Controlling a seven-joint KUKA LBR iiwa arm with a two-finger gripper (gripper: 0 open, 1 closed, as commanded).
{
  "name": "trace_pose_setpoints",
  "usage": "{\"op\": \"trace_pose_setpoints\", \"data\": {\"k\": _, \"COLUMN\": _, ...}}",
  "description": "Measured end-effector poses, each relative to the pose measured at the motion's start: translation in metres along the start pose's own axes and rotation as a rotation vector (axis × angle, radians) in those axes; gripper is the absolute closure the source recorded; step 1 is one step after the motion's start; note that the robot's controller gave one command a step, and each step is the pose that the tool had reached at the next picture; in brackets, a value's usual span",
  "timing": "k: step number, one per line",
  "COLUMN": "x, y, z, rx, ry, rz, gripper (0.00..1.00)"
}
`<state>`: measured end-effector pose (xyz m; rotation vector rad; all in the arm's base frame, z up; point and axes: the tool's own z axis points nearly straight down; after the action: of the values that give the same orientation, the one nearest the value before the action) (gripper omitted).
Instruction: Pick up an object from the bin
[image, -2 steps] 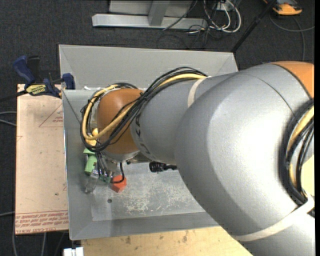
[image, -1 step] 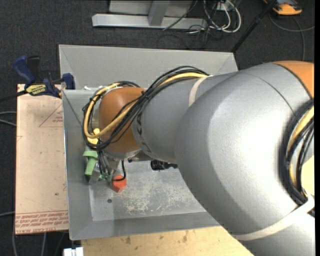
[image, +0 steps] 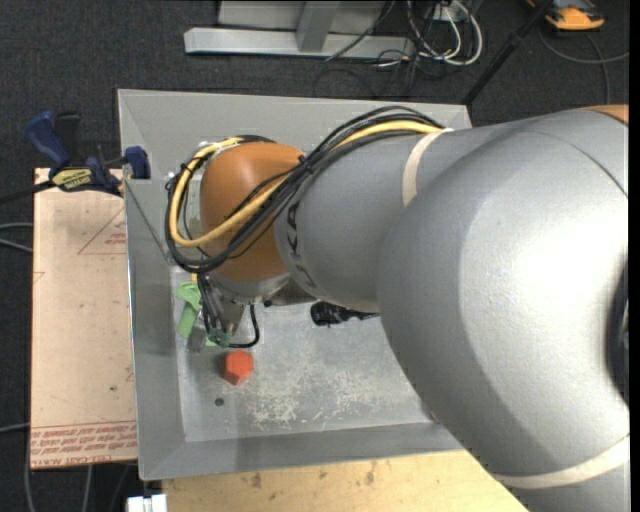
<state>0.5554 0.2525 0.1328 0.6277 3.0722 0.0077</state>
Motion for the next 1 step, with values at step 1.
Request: {"op": "trace_pose_setpoints", "data": {"k": 1, "x": -0.001, "y": 0.0018, "z": -0.0495, "rx": 0.0, "ry": 0.001, "rz": -0.003, "gripper": 1.0}}
